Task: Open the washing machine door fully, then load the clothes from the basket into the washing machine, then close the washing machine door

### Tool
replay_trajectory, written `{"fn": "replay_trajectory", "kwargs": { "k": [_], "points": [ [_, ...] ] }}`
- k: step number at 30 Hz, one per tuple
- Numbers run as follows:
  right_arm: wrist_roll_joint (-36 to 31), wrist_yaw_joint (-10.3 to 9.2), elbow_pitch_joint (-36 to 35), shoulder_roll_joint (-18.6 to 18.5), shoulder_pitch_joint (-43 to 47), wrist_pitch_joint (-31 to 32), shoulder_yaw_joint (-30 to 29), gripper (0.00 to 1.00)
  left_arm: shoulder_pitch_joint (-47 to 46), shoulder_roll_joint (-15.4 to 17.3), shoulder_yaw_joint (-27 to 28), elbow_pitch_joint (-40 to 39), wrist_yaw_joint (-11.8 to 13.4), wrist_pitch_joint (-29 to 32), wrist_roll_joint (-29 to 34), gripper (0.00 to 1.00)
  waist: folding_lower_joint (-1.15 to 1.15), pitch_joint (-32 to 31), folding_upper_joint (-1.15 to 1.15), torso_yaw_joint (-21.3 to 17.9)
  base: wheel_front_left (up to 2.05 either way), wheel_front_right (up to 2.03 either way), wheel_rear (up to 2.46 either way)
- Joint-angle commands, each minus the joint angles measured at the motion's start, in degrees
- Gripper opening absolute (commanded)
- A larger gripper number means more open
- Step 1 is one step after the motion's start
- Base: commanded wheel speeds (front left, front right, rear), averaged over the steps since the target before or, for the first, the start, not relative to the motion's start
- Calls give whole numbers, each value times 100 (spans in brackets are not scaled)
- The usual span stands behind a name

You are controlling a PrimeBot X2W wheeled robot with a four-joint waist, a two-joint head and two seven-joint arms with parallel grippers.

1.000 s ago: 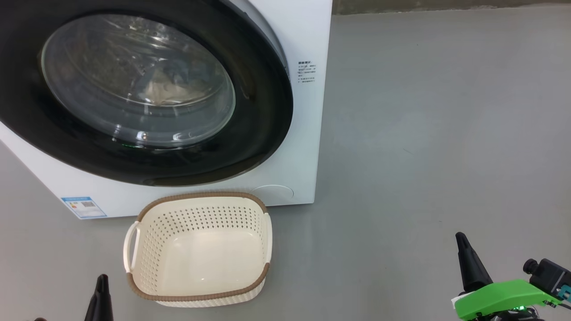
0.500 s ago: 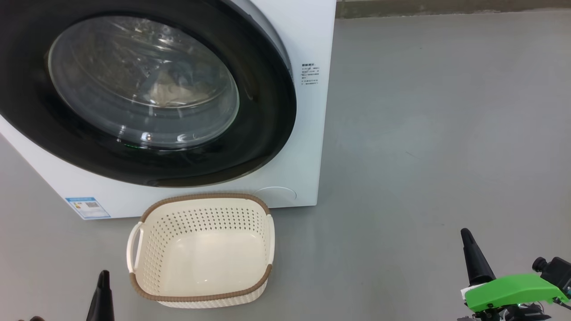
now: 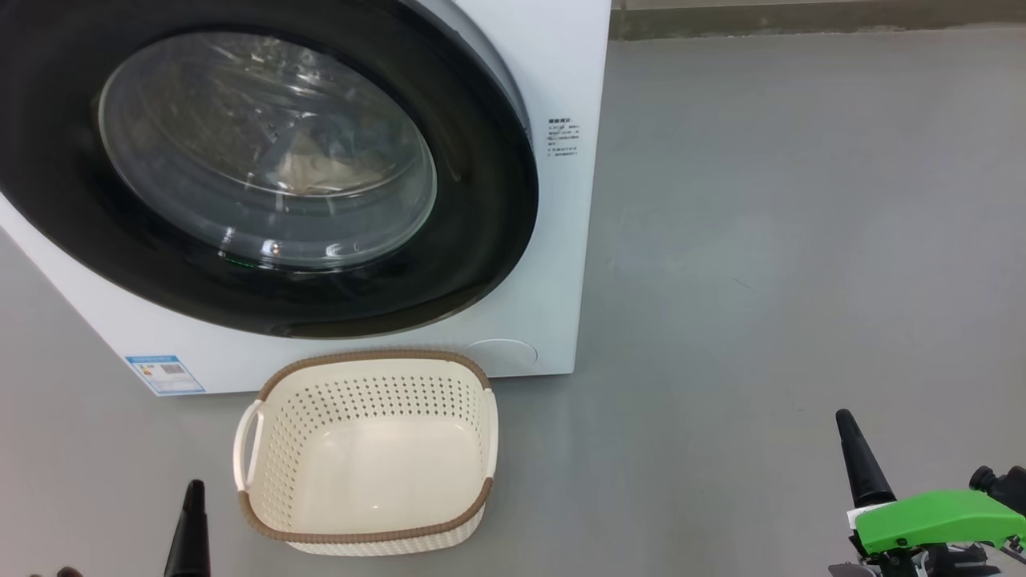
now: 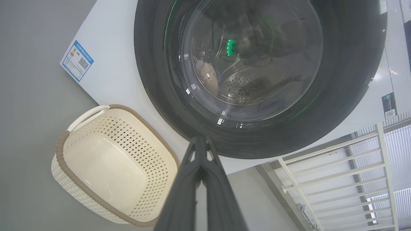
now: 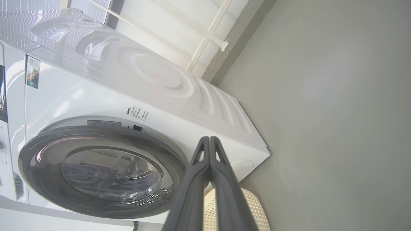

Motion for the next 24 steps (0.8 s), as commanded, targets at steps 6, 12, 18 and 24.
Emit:
{"fn": "replay_trajectory", "kwargs": {
  "k": [6, 12, 18, 24],
  "points": [
    [448, 5, -181, -47, -282, 120, 5, 0, -293, 35, 159, -189, 2, 121, -464, 0, 0, -23, 0, 24, 0, 0, 0],
    [808, 4, -196, -39, -304, 222, -45, 0, -331, 3, 177, -198, 2, 223, -822, 0, 0, -45, 0, 46, 0, 0, 0],
    [1165, 4, -211, -30, -325, 324, -94, 0, -368, -29, 195, -206, 2, 323, -1178, 0, 0, -67, 0, 69, 0, 0, 0],
    [1463, 3, -224, -23, -343, 410, -136, 0, -400, -56, 209, -214, 2, 407, -1477, 0, 0, -86, 0, 87, 0, 0, 0]
  ]
}}
